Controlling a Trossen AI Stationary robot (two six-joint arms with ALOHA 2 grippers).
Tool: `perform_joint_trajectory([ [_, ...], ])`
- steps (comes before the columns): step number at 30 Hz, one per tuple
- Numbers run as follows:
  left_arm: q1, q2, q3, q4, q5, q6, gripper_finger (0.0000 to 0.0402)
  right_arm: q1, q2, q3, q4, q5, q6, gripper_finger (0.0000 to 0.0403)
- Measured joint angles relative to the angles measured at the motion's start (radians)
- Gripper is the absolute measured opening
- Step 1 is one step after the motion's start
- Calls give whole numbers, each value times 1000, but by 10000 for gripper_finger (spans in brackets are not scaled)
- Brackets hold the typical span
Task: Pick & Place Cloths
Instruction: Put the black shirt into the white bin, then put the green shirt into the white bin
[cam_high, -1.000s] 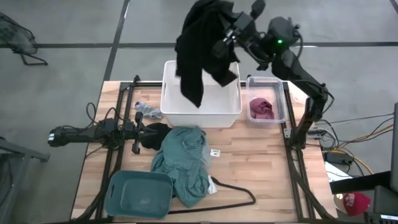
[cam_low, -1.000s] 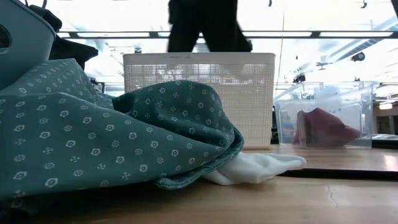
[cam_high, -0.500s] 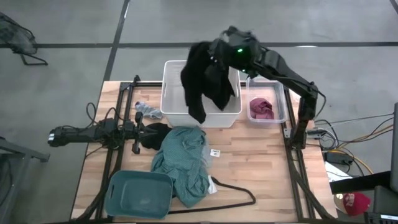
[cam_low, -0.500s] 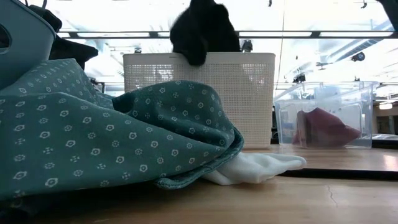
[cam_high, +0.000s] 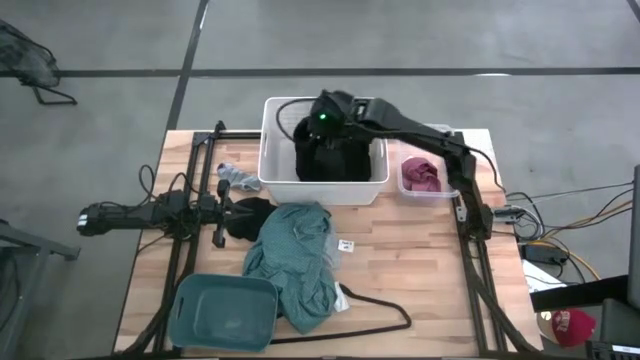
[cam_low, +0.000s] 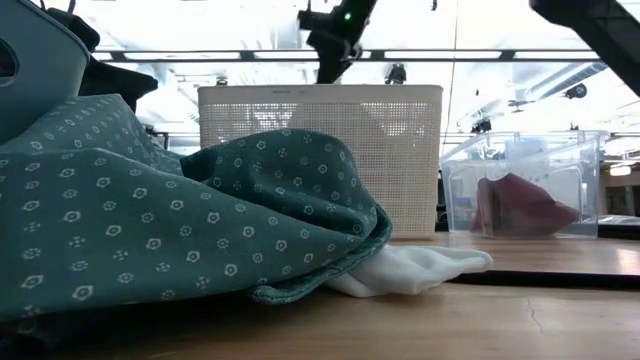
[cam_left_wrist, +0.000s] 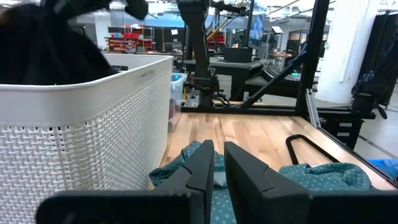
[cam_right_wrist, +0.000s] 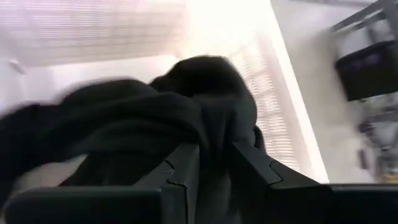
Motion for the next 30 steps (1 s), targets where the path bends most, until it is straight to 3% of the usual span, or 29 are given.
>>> perform_joint_trajectory([
  [11,0,0,0,0,0,0,44,-3,61,0,-44,-10,85,151],
  [18,0,0,0,0,0,0,44,-1,4,1,-143,-9,86,216],
  [24,0,0,0,0,0,0,44,11,-64,1,-271,-12,125,245],
  [30,0,0,0,0,0,0,44,73,-124,0,-287,-152,145,259],
])
